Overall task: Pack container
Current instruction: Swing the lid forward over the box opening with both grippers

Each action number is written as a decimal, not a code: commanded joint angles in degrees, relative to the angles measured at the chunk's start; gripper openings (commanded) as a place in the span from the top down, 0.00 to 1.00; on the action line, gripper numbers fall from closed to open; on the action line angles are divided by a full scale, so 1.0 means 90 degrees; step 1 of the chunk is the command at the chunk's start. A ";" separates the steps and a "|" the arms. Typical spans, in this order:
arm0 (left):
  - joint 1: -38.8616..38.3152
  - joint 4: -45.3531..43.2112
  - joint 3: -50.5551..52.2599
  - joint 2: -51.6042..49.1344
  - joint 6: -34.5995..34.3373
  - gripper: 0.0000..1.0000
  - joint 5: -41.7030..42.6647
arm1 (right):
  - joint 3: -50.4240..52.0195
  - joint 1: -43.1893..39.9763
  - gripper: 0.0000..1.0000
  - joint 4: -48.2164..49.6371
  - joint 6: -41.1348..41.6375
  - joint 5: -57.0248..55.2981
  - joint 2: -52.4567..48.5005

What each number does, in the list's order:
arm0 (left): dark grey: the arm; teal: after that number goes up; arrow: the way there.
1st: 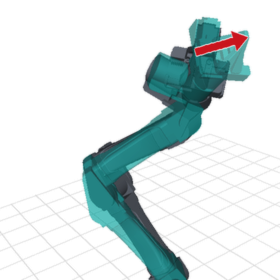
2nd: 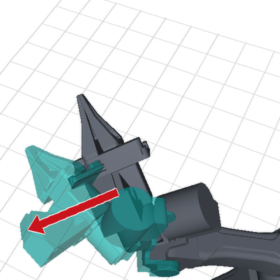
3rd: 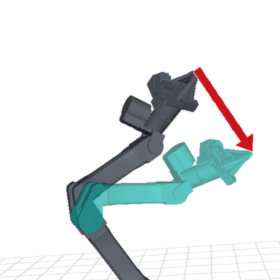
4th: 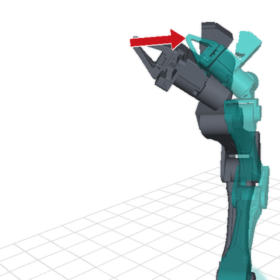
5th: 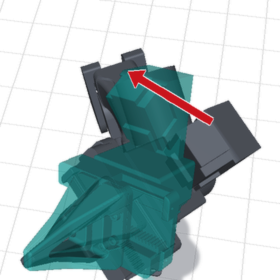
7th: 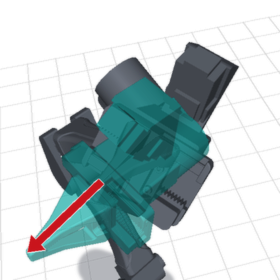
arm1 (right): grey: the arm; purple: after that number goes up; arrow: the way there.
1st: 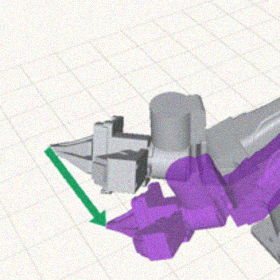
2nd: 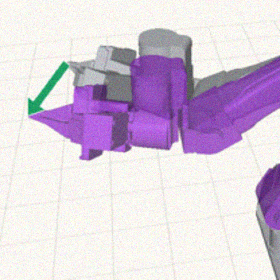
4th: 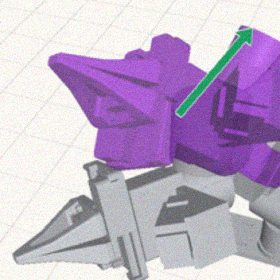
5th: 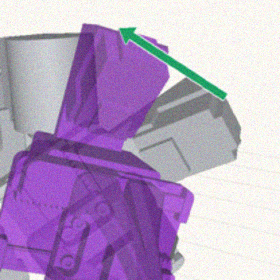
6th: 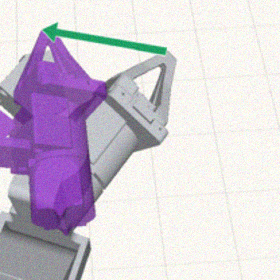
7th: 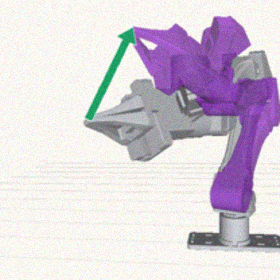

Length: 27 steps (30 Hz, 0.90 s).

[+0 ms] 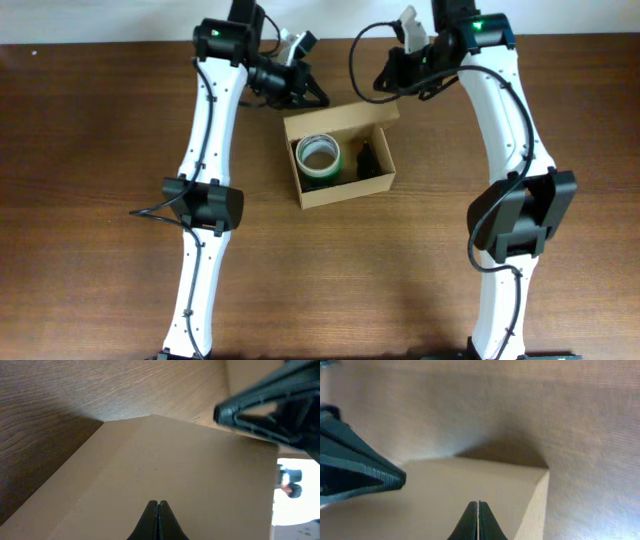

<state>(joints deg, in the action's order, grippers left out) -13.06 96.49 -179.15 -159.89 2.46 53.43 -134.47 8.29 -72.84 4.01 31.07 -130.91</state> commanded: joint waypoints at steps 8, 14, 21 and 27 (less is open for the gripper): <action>-0.0806 0.0024 -0.0058 0.0029 -0.0202 0.98 -0.2188 | -0.0104 0.0585 0.96 -0.0918 -0.0415 -0.1693 0.0187; -0.0925 0.0024 -0.0058 0.0151 -0.0345 0.98 -0.2994 | -0.0104 0.0614 0.96 -0.1292 -0.0427 -0.2120 0.0221; -0.0925 0.0024 -0.0058 0.0270 -0.0430 0.99 -0.3512 | -0.0104 0.0619 0.96 -0.1481 -0.0474 -0.2195 0.0223; -0.0925 0.0024 -0.0039 0.0393 -0.0566 0.98 -0.4192 | -0.0104 0.0619 0.96 -0.1724 -0.0474 -0.2198 0.0226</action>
<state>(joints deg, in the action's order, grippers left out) -21.54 96.49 -179.15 -159.76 -1.43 20.53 -134.47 13.69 -87.59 0.16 12.40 -130.87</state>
